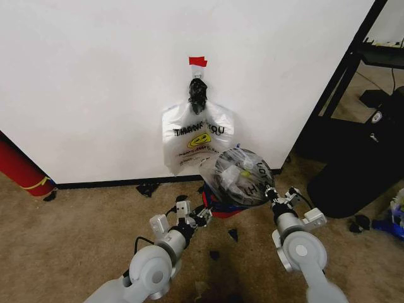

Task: Pick up the garbage bag from the wall and place it over the trash bin.

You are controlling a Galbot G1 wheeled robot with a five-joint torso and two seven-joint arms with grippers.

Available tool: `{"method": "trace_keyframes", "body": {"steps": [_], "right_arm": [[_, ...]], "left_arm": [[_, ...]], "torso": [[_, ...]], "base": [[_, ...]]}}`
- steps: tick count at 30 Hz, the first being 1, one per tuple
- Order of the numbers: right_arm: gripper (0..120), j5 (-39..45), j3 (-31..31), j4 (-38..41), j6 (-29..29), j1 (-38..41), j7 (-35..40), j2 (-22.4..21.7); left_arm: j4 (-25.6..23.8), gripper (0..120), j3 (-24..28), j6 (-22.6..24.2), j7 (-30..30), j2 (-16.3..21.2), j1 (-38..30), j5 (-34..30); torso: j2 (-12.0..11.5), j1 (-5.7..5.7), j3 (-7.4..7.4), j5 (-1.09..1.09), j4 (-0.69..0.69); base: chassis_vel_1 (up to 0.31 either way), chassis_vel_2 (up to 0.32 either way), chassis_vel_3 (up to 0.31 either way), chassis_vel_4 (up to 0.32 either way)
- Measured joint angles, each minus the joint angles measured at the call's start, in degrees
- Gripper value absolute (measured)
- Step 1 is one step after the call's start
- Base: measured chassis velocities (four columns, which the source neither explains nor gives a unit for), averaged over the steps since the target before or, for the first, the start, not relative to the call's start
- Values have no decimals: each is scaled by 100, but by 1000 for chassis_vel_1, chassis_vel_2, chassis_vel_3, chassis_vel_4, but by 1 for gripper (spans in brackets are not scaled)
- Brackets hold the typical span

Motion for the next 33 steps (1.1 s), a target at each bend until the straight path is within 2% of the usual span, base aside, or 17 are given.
{"method": "trace_keyframes", "body": {"steps": [6,18,26,32,33], "right_arm": [[1,2,0,-5,-2,2,6,19],[1,41,2,44,-23,-22,34,72],[1,60,36,15,-23,0,38,37],[1,-176,-1,-18,-8,3,21,6],[1,-329,-31,-40,24,-5,12,8]], "left_arm": [[4,0,36,-15,-4,-35,-20,81],[262,0,169,-88,0,-159,-29,450],[320,0,144,-81,108,50,228,1008],[10,0,-130,-5,34,290,454,1225],[-167,4,-284,28,7,423,511,1237]], "torso": [[0,0,0,0,0],[0,0,0,0,0],[0,0,0,0,1],[0,0,0,-1,0],[0,0,0,-1,0]], "base": [[0,0,0,0],[0,0,0,0],[0,0,0,0],[0,0,0,0],[0,0,0,0]]}}
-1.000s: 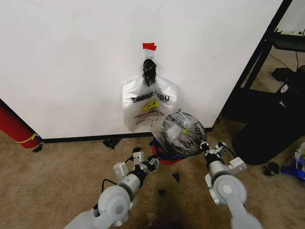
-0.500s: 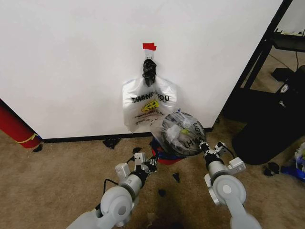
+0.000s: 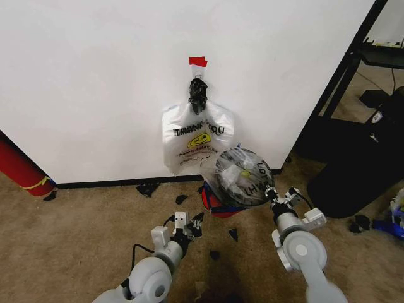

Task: Pick up the garbage bag from the wall and place it over the trash bin.

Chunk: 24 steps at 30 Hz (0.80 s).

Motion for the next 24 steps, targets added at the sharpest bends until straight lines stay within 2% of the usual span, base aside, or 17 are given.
{"method": "trace_keyframes", "body": {"steps": [3,4,5,8,11,12,14,15,17,18,21,23,24], "right_arm": [[1,-479,-88,-58,117,-47,-52,35],[1,-781,-137,-90,197,-71,-100,56],[1,-781,-137,-90,197,-71,-100,56],[1,-1273,-223,-116,296,-94,-168,83],[1,-1950,-407,-188,434,-82,-262,88],[1,-1950,-407,-188,434,-82,-262,88],[1,-2216,-469,-217,489,-86,-309,87],[1,-2438,-501,-231,551,-103,-352,85],[1,-2633,-535,-240,607,-112,-386,84],[1,-3107,-591,-293,755,-126,-471,88],[1,-3443,-595,-297,875,-184,-575,106],[1,-3510,-591,-297,903,-197,-601,109],[1,-3618,-587,-304,949,-214,-655,112]], "left_arm": [[-453,16,-245,108,-25,357,2,24],[-700,15,-273,176,-45,558,-136,-16],[-700,15,-273,176,-45,558,-136,-16],[-1062,4,-189,468,-153,794,-589,-268],[-1265,0,91,912,-325,949,-1183,-537],[-1265,0,91,912,-325,949,-1183,-537],[-1233,0,362,1073,-396,987,-1537,-641],[-1126,0,737,1222,-508,993,-1958,-803],[-1002,0,1123,1350,-620,954,-2384,-988],[-638,0,1986,1664,-1102,625,-3438,-1695],[-189,0,2488,1834,-1496,179,-4146,-2060],[-72,0,2588,1837,-1591,72,-4277,-2074],[121,0,2736,1826,-1772,-104,-4471,-2074]], "torso": [[0,0,0,3,1],[0,0,0,1,1],[0,0,0,1,1],[0,0,0,1,-2],[0,0,0,1,0],[0,0,0,1,0],[0,0,0,3,3],[0,0,0,0,1],[0,0,0,0,-1],[0,0,1,2,-1],[0,0,1,2,-2],[0,1,1,2,-3],[0,1,1,3,-2]], "base": [[0,0,0,0],[0,0,0,0],[0,0,0,0],[0,0,0,0],[0,0,0,0],[0,0,0,0],[0,0,0,0],[0,0,0,0],[0,0,0,0],[0,0,0,0],[0,0,0,0],[0,0,0,0],[0,0,0,0]]}}
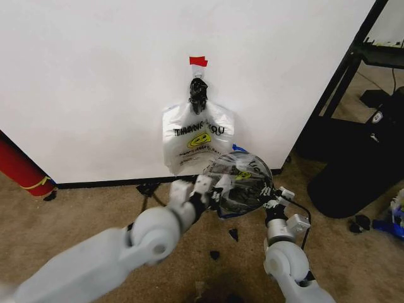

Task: Pick up the garbage bag from the wall and place it over the trash bin.

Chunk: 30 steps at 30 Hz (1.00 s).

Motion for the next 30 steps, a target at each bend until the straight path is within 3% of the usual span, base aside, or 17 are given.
{"method": "trace_keyframes", "body": {"steps": [12,19,30], "right_arm": [[1,-138,-2,-66,111,11,-109,-67],[1,-297,-53,-68,162,-30,-191,-70],[1,-386,-157,0,194,-98,-239,-24]], "left_arm": [[821,0,782,438,-857,-855,-635,-55],[1393,0,1303,595,-1035,-1302,-949,-161],[2057,0,1566,636,-1059,-1700,-1093,-310]], "torso": [[0,0,0,-1,3],[0,-1,-1,0,2],[0,-1,-1,0,2]], "base": [[0,0,0,0],[0,0,0,0],[0,0,0,0]]}}
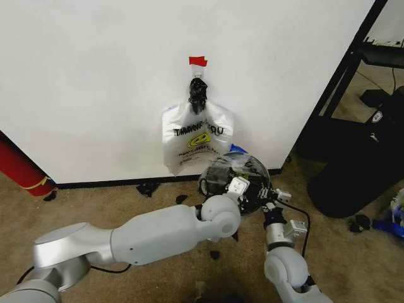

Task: Pick up the garbage bag from the wall and place it over the trash bin.

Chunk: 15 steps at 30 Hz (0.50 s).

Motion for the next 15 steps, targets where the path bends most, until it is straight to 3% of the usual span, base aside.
{"method": "trace_keyframes", "body": {"steps": [7,15], "right_arm": [[1,-27,-42,27,20,-67,-44,45],[1,-34,41,-54,44,-56,-38,-22]], "left_arm": [[354,0,96,-11,-45,-117,1,-1],[-84,0,-177,-80,-45,92,-42,-1]], "torso": [[0,0,0,-1,-1],[0,0,0,-2,0]], "base": [[0,0,0,0],[0,0,0,0]]}}
